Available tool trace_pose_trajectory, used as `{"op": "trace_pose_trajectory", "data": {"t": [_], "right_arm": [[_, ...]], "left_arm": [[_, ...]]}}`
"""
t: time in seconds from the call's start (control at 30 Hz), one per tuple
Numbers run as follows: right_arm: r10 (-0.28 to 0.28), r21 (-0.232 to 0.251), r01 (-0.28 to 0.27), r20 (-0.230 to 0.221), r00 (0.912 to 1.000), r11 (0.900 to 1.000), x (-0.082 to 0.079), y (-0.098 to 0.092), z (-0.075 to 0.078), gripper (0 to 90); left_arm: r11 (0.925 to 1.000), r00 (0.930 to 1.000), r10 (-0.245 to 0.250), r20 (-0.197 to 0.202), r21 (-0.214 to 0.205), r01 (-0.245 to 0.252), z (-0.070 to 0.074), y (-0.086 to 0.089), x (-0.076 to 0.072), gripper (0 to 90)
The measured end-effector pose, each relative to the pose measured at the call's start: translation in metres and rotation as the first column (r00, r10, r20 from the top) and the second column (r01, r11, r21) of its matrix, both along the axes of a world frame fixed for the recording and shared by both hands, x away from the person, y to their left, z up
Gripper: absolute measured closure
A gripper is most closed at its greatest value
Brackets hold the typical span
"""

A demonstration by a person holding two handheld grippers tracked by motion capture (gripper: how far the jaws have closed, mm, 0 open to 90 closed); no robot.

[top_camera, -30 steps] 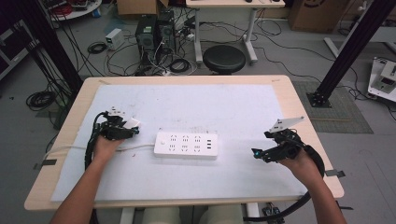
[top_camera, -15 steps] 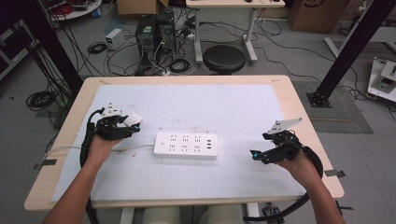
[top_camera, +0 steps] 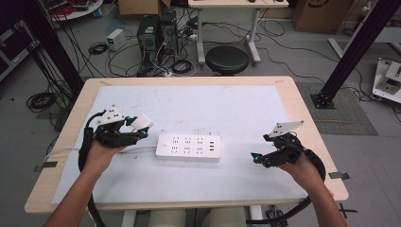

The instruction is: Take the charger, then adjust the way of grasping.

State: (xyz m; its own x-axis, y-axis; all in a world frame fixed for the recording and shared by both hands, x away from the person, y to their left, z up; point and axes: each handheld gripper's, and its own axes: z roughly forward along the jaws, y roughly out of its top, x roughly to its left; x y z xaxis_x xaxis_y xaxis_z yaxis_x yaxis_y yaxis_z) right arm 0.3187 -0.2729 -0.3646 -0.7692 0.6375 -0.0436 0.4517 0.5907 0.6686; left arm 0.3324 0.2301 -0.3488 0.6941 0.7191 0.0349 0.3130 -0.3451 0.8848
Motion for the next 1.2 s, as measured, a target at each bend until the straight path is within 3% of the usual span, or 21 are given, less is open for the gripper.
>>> {"op": "trace_pose_trajectory", "data": {"t": [0.1,0.13,0.37,0.77,1.0,1.2], "right_arm": [[0.000,0.006,0.000,0.000,1.0000,1.0000,-0.001,0.001,0.001,16.2],[0.009,0.010,-0.009,0.006,0.9999,0.9999,-0.002,0.005,0.001,16.2],[0.022,0.008,-0.021,-0.007,0.9997,0.9997,-0.004,0.010,-0.002,16.3],[0.020,0.014,-0.020,-0.003,0.9998,0.9997,-0.009,0.013,0.000,16.6],[0.064,0.035,-0.065,0.017,0.9978,0.9973,-0.011,0.020,0.001,16.6],[0.075,0.088,-0.075,0.009,0.9972,0.9933,-0.014,0.025,-0.002,16.7]], "left_arm": [[0.9995,0.9995,-0.029,0.012,-0.007,0.029,0.005,-0.005,-0.007,42.3],[0.9979,0.9977,-0.064,0.023,0.002,0.064,0.012,-0.010,-0.015,42.3],[0.9900,0.9893,-0.141,0.038,-0.002,0.141,0.018,-0.022,-0.027,42.3],[0.9766,0.9759,-0.215,0.035,0.014,0.215,0.018,-0.038,-0.032,42.3],[0.9679,0.9684,-0.248,0.022,0.045,0.247,0.018,-0.048,-0.035,42.3],[0.9498,0.9518,-0.306,0.015,0.071,0.304,0.015,-0.058,-0.037,42.3]]}}
